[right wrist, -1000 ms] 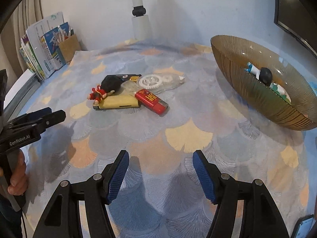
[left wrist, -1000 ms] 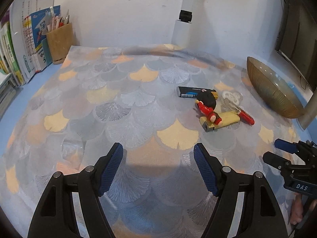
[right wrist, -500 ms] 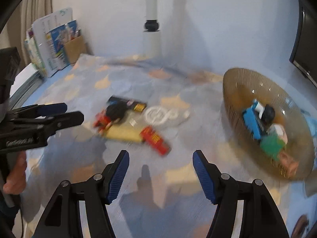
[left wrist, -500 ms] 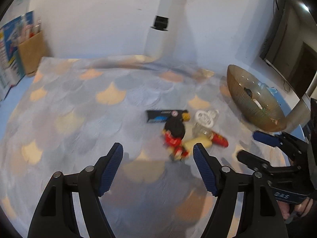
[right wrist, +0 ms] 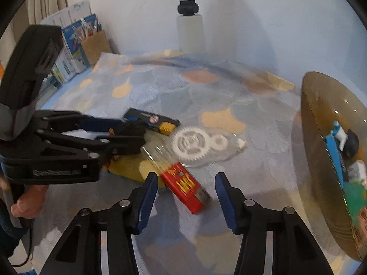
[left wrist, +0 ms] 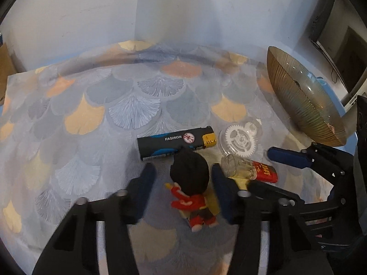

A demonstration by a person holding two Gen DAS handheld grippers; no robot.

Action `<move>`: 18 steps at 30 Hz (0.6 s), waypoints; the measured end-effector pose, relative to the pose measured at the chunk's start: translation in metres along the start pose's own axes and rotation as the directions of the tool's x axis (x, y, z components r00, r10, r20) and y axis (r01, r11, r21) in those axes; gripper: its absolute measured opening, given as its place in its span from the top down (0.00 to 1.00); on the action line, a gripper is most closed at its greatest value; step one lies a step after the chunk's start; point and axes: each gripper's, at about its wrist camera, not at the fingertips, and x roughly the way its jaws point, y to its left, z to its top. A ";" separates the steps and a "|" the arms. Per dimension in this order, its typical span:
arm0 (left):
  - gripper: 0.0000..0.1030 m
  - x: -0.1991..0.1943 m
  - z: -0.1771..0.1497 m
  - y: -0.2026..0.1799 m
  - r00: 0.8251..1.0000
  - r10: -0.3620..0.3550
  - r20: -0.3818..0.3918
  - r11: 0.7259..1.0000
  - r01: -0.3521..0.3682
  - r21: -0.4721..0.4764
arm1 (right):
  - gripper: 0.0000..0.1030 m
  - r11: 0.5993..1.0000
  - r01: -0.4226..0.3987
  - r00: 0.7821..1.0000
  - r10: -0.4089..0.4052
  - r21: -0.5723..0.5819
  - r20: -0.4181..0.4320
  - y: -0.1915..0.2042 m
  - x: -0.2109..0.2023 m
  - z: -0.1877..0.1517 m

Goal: Organize rigid objects
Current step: 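Grasp the red-caped figure with the left tool while the right tool grasps the red lighter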

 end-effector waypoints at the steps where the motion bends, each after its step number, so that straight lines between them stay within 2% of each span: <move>1: 0.63 0.000 0.000 0.001 1.000 -0.010 0.000 1.000 0.010 -0.006 | 0.53 1.000 -0.009 1.000 0.009 0.008 0.001 -0.001 0.001 0.001; 3: 0.69 -0.001 -0.002 0.002 0.999 -0.032 0.002 0.999 0.032 -0.013 | 0.59 0.999 -0.039 0.999 0.039 0.025 0.000 -0.004 0.002 0.003; 6: 0.70 -0.009 -0.012 0.004 0.999 -0.028 0.020 0.999 0.028 -0.031 | 0.66 0.998 -0.052 0.999 0.052 0.043 -0.001 -0.004 0.001 0.000; 10: 0.70 -0.026 -0.033 0.011 0.999 -0.022 0.050 0.997 0.026 -0.077 | 0.82 0.998 -0.047 0.999 0.048 0.036 -0.025 0.005 -0.005 -0.011; 15: 0.70 -0.057 -0.072 0.020 0.996 0.012 0.089 0.994 -0.001 -0.114 | 0.83 0.998 -0.028 0.999 0.030 0.052 -0.046 0.021 -0.027 -0.041; 18: 0.70 -0.068 -0.093 0.024 0.995 0.024 0.094 0.992 -0.012 -0.129 | 0.87 0.998 -0.007 0.997 0.012 0.063 -0.071 0.031 -0.042 -0.067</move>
